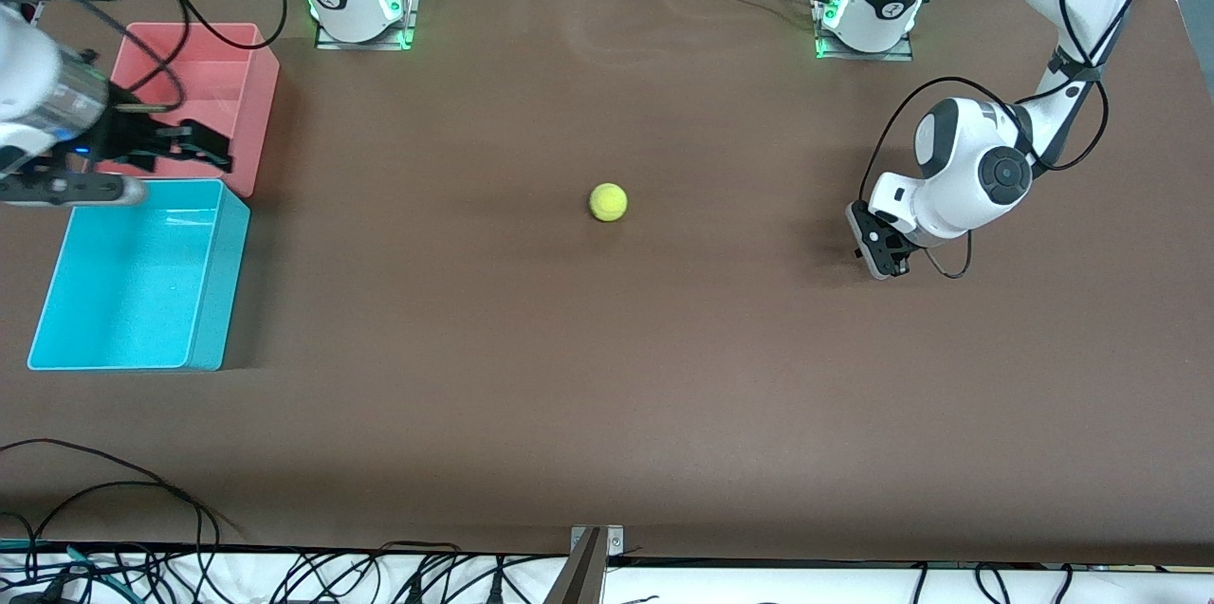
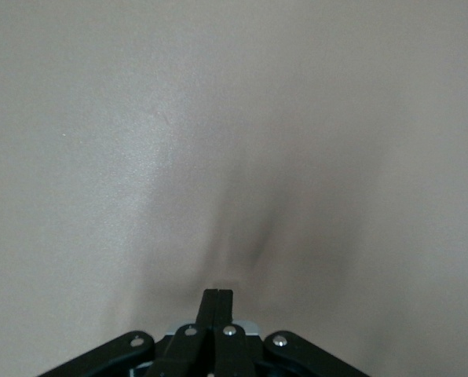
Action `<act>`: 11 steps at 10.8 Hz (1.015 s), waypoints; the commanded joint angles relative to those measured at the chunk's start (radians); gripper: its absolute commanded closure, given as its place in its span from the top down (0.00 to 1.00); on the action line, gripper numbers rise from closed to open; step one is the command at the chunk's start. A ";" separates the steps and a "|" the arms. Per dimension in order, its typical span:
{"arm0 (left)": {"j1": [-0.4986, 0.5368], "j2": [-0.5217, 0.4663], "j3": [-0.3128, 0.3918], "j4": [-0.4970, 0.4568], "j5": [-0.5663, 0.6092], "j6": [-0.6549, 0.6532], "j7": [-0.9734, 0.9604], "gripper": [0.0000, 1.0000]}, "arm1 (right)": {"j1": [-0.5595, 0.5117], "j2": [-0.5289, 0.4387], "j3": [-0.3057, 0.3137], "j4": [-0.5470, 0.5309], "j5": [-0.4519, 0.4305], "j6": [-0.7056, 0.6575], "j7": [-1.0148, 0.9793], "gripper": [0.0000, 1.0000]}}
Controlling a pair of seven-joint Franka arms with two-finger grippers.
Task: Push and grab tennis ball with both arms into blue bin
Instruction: 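Push the ball with the left gripper while the right gripper reaches out, then grasp the tennis ball with the right gripper while the left gripper withdraws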
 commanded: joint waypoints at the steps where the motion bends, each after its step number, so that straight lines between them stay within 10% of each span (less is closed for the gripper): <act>1: 0.003 -0.031 0.002 0.001 -0.018 -0.035 0.012 0.00 | 0.013 -0.039 0.074 -0.131 0.029 0.035 -0.003 1.00; 8: -0.048 -0.335 0.109 0.001 -0.018 -0.308 0.003 0.17 | 0.013 -0.130 0.307 -0.613 0.130 0.494 0.183 1.00; 9: -0.058 -0.358 0.132 0.002 -0.018 -0.328 0.006 0.83 | 0.015 -0.110 0.371 -0.647 0.129 0.598 0.231 1.00; 11: -0.109 -0.399 0.204 0.031 -0.017 -0.381 0.008 1.00 | 0.015 -0.029 0.420 -0.656 0.127 0.727 0.293 1.00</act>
